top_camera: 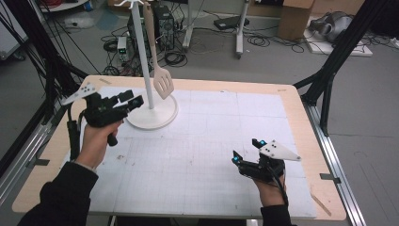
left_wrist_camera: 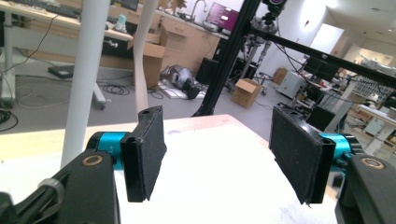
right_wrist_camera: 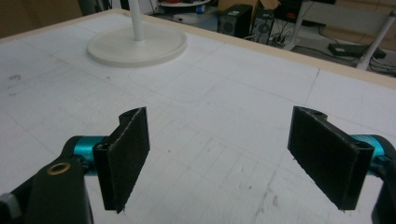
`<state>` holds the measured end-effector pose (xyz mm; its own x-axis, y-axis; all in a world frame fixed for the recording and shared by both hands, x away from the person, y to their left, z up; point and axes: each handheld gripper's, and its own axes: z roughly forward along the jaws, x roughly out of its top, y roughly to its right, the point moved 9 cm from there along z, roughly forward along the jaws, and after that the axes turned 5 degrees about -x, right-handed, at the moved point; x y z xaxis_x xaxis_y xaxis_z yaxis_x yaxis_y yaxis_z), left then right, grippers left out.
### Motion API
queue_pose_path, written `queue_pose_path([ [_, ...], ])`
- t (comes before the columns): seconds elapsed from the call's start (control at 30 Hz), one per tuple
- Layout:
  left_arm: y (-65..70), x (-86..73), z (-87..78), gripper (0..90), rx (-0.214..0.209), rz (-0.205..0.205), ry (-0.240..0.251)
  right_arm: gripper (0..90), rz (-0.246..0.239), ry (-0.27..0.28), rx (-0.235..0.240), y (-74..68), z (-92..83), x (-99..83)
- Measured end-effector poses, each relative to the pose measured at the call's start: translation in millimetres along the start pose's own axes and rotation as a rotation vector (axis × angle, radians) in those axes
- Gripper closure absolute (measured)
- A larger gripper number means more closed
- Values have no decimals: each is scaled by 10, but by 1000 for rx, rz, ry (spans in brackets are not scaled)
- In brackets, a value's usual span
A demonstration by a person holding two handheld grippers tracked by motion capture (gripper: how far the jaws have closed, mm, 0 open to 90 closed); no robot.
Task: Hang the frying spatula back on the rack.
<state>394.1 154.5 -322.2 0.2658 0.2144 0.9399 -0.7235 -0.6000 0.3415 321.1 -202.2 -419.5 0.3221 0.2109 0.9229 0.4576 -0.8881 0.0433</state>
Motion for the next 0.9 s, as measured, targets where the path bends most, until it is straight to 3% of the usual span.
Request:
queue_pose_path([
  [0.23,105,-468,-289,293,28,52,-42,189,7,-28,-27,151,-160,-148],
  [0.4,148,-768,-478,233,57,130,-91,186,22,-11,-51,226,-278,-216],
  [0.5,141,-864,-580,208,59,143,-92,181,45,-3,-48,262,-334,-288],
  [0.73,60,-944,-732,187,80,176,-90,178,26,28,-71,317,-413,-340],
  [0.9,-8,-1081,-823,196,98,168,-83,179,19,45,-84,324,-441,-325],
])
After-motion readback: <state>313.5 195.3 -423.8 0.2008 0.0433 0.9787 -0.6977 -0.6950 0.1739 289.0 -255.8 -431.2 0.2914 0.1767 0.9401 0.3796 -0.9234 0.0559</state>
